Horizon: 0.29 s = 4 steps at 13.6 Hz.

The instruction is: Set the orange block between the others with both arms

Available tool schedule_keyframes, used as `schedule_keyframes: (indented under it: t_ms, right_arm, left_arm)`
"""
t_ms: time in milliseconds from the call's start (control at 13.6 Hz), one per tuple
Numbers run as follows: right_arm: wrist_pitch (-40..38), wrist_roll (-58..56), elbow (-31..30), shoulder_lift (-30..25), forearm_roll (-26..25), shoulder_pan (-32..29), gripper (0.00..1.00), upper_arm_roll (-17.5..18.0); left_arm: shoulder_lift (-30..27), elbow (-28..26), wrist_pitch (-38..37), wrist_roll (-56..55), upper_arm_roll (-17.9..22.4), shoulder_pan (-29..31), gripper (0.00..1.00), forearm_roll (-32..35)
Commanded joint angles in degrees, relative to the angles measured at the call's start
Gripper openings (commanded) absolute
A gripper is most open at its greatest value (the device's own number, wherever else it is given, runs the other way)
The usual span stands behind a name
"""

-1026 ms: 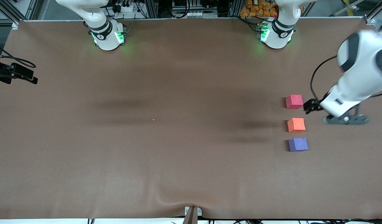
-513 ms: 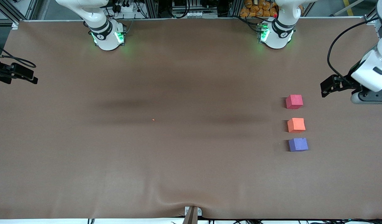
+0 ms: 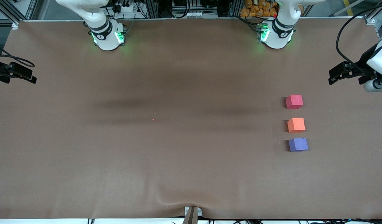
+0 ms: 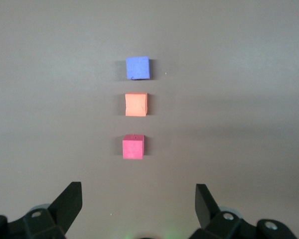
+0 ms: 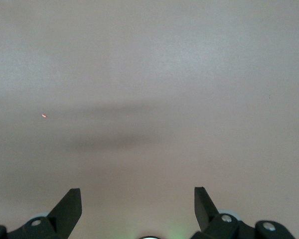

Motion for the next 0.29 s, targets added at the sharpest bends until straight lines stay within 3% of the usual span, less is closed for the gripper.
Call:
schedule_keyframes:
  t_ms: [0, 220]
  right_arm:
    - [-0.8, 0.2, 0.4, -0.6, -0.3, 0.0, 1.0, 0.0]
    - [-0.6, 0.2, 0.4, -0.6, -0.3, 0.0, 1.0, 0.0]
  left_arm:
    - [-3.4, -3.0, -0.3, 0.5, 1.6, -1.1, 1.0, -0.8]
    - [-3.1, -2.7, -0.2, 0.6, 3.5, -2.0, 1.0, -0.1]
